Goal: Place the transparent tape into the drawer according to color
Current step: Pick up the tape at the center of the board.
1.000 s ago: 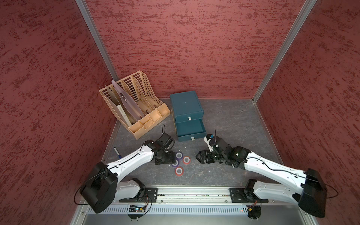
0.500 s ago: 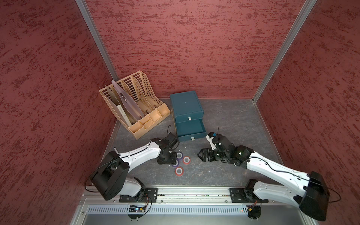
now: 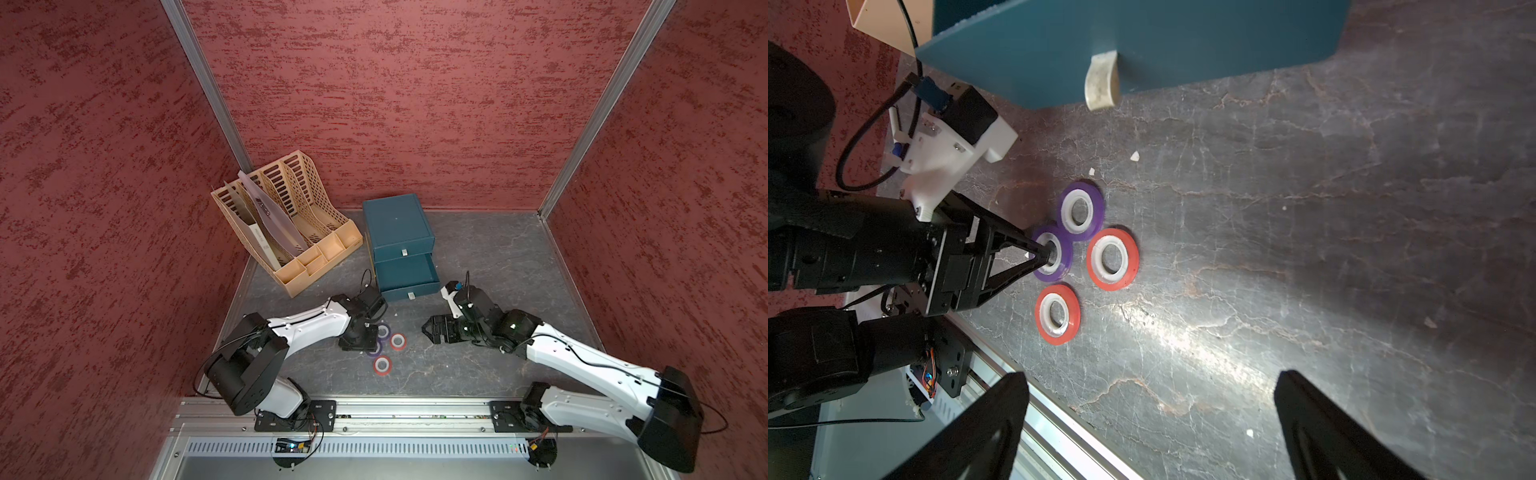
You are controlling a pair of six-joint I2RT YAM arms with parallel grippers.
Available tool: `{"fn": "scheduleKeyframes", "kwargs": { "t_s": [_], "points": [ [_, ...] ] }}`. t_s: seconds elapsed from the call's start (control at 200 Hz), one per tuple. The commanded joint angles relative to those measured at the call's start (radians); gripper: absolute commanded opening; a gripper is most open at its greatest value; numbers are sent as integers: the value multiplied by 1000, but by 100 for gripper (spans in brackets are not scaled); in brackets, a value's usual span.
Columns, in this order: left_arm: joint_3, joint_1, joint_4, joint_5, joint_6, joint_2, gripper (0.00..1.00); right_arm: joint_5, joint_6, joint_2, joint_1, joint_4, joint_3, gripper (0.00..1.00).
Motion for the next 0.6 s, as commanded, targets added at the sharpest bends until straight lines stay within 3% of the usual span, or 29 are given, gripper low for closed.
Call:
{"fn": "scheduleKeyframes", "kwargs": {
  "t_s": [0.0,0.596],
  "points": [
    [8,-8,26,-17,-7,27,49,-13,-7,-19,-13,-7,-16,99],
    [-25,-18,55,-28,-26,72,8,-26,8,-23,-23,7,-29,98]
  ]
}}
